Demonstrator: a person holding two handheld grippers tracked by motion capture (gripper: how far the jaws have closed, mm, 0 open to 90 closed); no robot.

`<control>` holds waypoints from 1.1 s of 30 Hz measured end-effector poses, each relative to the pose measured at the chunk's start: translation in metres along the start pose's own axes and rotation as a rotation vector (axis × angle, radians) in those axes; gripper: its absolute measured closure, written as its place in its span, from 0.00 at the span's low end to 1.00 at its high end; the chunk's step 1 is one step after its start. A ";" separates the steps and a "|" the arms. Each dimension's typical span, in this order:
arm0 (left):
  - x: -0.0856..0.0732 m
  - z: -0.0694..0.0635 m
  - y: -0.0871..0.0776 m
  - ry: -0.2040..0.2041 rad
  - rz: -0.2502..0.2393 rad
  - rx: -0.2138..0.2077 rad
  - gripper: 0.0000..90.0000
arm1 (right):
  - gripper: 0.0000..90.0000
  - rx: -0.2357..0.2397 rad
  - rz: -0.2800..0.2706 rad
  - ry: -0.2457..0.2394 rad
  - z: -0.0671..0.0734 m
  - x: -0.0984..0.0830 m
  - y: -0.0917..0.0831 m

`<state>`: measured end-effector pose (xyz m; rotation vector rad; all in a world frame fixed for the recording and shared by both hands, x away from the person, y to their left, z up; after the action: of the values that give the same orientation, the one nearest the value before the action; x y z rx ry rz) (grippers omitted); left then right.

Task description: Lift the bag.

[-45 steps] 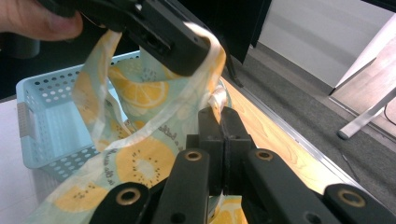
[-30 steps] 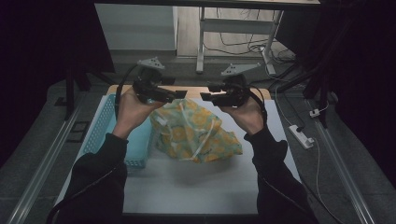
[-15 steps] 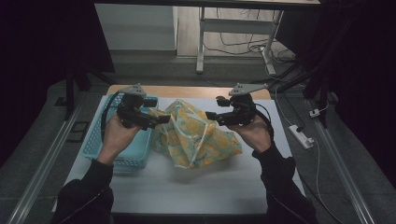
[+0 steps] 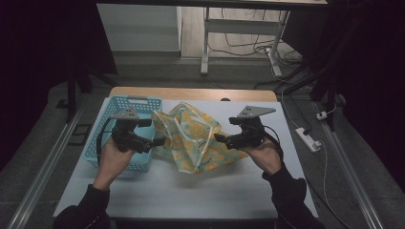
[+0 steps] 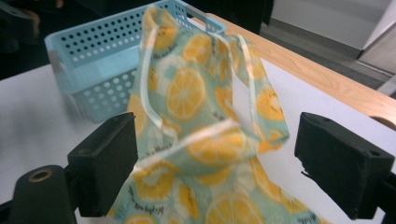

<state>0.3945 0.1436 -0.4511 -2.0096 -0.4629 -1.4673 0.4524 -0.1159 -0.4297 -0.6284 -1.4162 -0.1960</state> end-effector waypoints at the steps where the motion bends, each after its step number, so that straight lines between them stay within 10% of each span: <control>1: -0.003 -0.001 -0.002 0.001 0.001 -0.001 0.01 | 0.14 -0.004 -0.004 0.003 0.000 -0.002 -0.002; 33: -0.101 -0.016 -0.071 -0.066 0.043 0.135 0.00 | 0.00 -0.135 0.043 0.008 0.010 -0.081 -0.067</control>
<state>0.3076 0.1935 -0.5243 -1.9537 -0.5287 -1.3123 0.3980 -0.1849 -0.4877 -0.7676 -1.3884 -0.2617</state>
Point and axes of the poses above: each handheld gripper's, and its own axes: y roughly forward along the jaws, x roughly out of its top, z roughly to its left, the point moved 8 cm from there along y, roughly forward along the jaws, and after that the axes turned 15 degrees about -z, right-handed, at the moved point
